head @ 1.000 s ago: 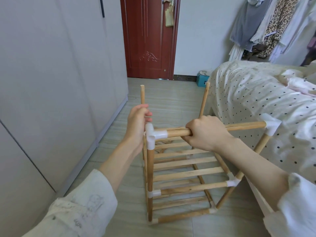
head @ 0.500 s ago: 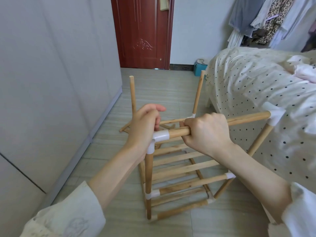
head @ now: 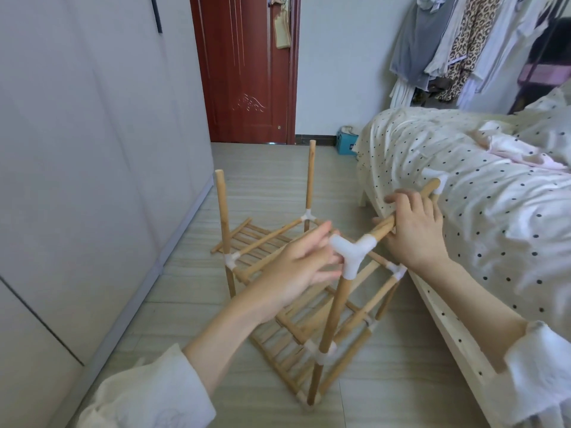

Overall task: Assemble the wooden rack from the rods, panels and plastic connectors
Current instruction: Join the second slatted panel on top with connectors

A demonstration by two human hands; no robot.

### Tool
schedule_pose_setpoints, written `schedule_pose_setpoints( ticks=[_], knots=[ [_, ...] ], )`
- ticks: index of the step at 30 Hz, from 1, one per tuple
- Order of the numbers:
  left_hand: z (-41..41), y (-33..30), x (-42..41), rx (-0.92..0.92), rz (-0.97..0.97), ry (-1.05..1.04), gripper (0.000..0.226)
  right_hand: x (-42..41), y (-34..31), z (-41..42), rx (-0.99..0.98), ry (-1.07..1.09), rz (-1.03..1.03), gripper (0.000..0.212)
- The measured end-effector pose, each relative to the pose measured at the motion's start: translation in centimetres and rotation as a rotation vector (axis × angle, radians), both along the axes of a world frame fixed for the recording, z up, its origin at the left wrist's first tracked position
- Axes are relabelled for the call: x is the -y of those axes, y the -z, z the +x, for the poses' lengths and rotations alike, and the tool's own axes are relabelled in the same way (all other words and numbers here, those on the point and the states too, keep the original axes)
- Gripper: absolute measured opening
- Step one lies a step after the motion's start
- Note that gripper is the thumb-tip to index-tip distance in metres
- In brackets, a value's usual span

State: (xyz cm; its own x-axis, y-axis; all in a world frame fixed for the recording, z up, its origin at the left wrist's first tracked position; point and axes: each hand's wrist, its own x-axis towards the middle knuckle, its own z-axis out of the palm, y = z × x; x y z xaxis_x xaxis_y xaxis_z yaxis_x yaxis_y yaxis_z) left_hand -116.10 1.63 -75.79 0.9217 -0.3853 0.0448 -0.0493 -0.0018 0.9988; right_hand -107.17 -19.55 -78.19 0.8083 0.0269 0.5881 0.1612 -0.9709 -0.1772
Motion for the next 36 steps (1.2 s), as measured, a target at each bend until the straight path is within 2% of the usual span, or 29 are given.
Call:
schedule_pose_setpoints(
  ticks=[2,3,5,7,8,10,12,13,17,20,23,25,28,32,34,36],
  knots=[
    [-0.2,0.3,0.2,0.062,0.096,0.049,0.049,0.7,0.5,-1.2,-0.167,-0.013,0.248,0.057],
    [-0.1,0.4,0.2,0.136,0.159,0.035,0.046,0.7,0.9,-2.0,-0.215,-0.03,0.419,0.062],
    [0.2,0.5,0.0,0.269,0.252,-0.046,0.039,0.4,1.3,-3.8,-0.269,-0.037,0.797,0.055],
    [0.7,0.5,-0.6,0.304,0.289,-0.163,0.035,-0.6,1.0,-5.6,-0.334,-0.063,1.163,0.045],
    [1.0,0.5,-0.9,0.296,0.298,-0.214,0.034,-1.2,0.4,-6.4,-0.391,-0.106,1.273,0.044],
    [1.2,0.7,-1.3,0.279,0.305,-0.266,0.035,-2.8,-0.9,-7.9,-0.533,-0.227,1.288,0.06],
    [1.3,1.1,-1.5,0.284,0.327,-0.278,0.035,-4.5,-1.6,-8.7,-0.61,-0.335,1.297,0.065],
    [1.3,1.2,-1.5,0.294,0.342,-0.279,0.033,-5.1,-1.5,-8.7,-0.607,-0.347,1.314,0.059],
    [1.2,1.5,-1.6,0.416,0.395,-0.317,0.033,-6.1,-0.7,-8.0,-0.442,-0.267,1.467,0.012],
    [1.5,1.8,-2.8,0.581,0.498,-0.453,0.033,-3.9,-1.0,-6.7,-0.335,-0.256,1.586,0.004],
    [1.9,2.2,-4.0,0.783,0.606,-0.693,0.035,-0.1,-1.4,-5.3,-0.349,-0.205,1.578,0.018],
    [2.1,2.2,-4.6,0.828,0.648,-0.843,0.04,1.9,-1.2,-4.9,-0.325,-0.187,1.532,0.031],
    [2.8,2.3,-5.5,0.745,0.597,-0.899,0.047,2.8,-0.5,-4.8,-0.145,-0.085,1.469,0.052],
    [3.7,3.5,-6.0,0.392,0.364,-0.699,0.055,2.1,1.8,-4.9,0.053,-0.019,1.332,0.05],
    [4.0,3.8,-6.1,0.361,0.352,-0.697,0.057,2.2,2.5,-4.7,0.071,-0.026,1.283,0.057],
    [4.6,3.5,-6.4,0.342,0.305,-0.712,0.058,2.4,2.3,-4.5,0.082,-0.065,1.266,0.047]
  ],
)
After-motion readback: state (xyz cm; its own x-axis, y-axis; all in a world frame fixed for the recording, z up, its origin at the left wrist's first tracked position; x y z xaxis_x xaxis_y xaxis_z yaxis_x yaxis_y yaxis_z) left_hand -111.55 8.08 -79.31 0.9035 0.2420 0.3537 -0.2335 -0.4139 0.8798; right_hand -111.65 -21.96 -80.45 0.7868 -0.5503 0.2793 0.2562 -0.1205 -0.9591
